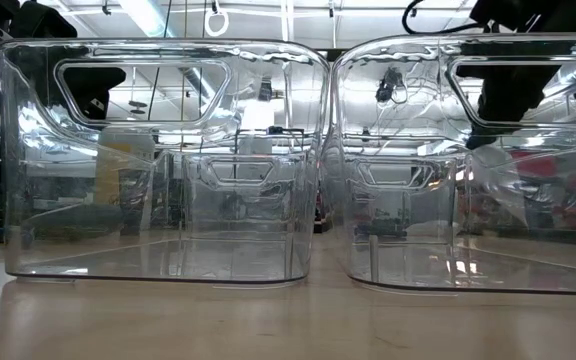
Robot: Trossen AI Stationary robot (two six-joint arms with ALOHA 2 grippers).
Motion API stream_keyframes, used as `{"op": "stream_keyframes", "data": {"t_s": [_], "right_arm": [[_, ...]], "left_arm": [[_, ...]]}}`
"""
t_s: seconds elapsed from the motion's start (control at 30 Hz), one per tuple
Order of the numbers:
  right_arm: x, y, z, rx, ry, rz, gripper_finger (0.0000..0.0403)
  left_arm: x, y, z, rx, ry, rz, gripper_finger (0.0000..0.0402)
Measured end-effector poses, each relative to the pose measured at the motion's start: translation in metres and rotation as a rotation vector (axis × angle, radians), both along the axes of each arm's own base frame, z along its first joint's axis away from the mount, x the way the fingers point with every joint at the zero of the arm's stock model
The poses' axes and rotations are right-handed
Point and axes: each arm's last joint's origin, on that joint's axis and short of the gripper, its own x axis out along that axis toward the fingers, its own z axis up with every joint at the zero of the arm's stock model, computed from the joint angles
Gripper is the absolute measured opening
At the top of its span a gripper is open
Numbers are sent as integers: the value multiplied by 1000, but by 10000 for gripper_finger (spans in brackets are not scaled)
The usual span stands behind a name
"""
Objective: Pick & Place Travel size toiletries
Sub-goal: Put the cotton pack into the bottom right transparent bin
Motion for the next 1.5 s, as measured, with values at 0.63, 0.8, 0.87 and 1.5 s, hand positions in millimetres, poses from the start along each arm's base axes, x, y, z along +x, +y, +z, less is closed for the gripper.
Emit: {"op": "stream_keyframes", "data": {"t_s": [0.63,0.8,0.87,1.5], "right_arm": [[-8,5,21,-44,-210,208,1],[-1,4,31,-80,-340,210,1],[3,4,37,-98,-408,209,1],[19,6,55,-63,-646,345,1]], "left_arm": [[0,0,0,0,0,0,22],[0,0,0,0,0,0,22],[0,0,0,0,1,0,22],[0,0,0,0,0,0,22]]}}
